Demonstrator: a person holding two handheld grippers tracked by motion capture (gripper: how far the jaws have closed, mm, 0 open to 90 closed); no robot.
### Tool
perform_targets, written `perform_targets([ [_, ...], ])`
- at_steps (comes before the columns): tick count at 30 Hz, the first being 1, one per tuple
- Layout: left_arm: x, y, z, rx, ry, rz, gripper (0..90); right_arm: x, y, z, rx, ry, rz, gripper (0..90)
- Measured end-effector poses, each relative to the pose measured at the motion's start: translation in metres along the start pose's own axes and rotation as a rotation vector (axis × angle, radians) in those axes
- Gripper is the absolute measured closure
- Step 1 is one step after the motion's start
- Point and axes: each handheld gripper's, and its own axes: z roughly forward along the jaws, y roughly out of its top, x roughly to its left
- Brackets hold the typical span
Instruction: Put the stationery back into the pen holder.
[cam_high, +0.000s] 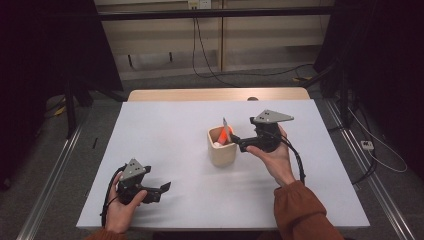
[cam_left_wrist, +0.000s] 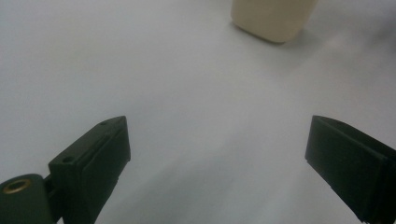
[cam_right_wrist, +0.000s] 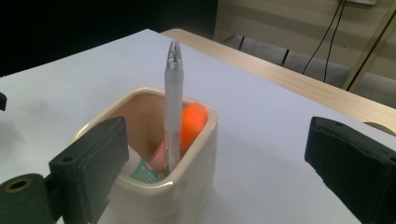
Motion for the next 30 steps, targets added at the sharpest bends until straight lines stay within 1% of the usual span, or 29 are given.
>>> perform_targets([
  [1, 0.0, 0.0, 0.0, -0.001, -0.001, -0.007, 6.5, 0.0, 0.0, -0.001, 0.001, -0.001, -0.004, 6.3],
  [8, -0.001, 0.001, 0.0, -0.002, 0.0, -0.002, 6.6, 0.004, -0.008, -0.012, 0.002, -0.004, -0.011, 6.9],
  [11, -0.002, 0.002, 0.0, -0.007, -0.001, -0.003, 6.6, 0.004, -0.01, -0.016, -0.007, -0.01, -0.012, 7.0],
  [16, -0.003, 0.001, -0.001, -0.004, 0.002, 0.003, 6.6, 0.005, -0.015, -0.024, -0.005, -0.016, -0.016, 7.8],
  [18, -0.003, 0.001, -0.001, -0.002, 0.008, 0.0, 6.6, 0.004, -0.018, -0.027, -0.001, -0.018, -0.011, 7.9],
  [22, -0.002, 0.002, -0.002, -0.006, 0.003, 0.007, 6.5, 0.003, -0.022, -0.031, -0.003, -0.027, -0.005, 7.9],
  [24, -0.002, 0.001, -0.001, -0.012, 0.004, -0.002, 6.6, 0.003, -0.024, -0.034, -0.005, -0.029, -0.006, 7.9],
  [26, -0.001, 0.002, -0.002, -0.009, 0.009, 0.001, 6.5, 0.003, -0.025, -0.037, -0.004, -0.034, -0.007, 7.9],
  [27, -0.002, 0.002, -0.002, -0.011, 0.008, -0.005, 6.6, 0.003, -0.027, -0.038, -0.003, -0.038, -0.01, 7.9],
  [30, -0.002, 0.002, -0.002, -0.013, 0.006, -0.006, 6.6, 0.003, -0.031, -0.043, 0.0, -0.046, -0.007, 7.9],
])
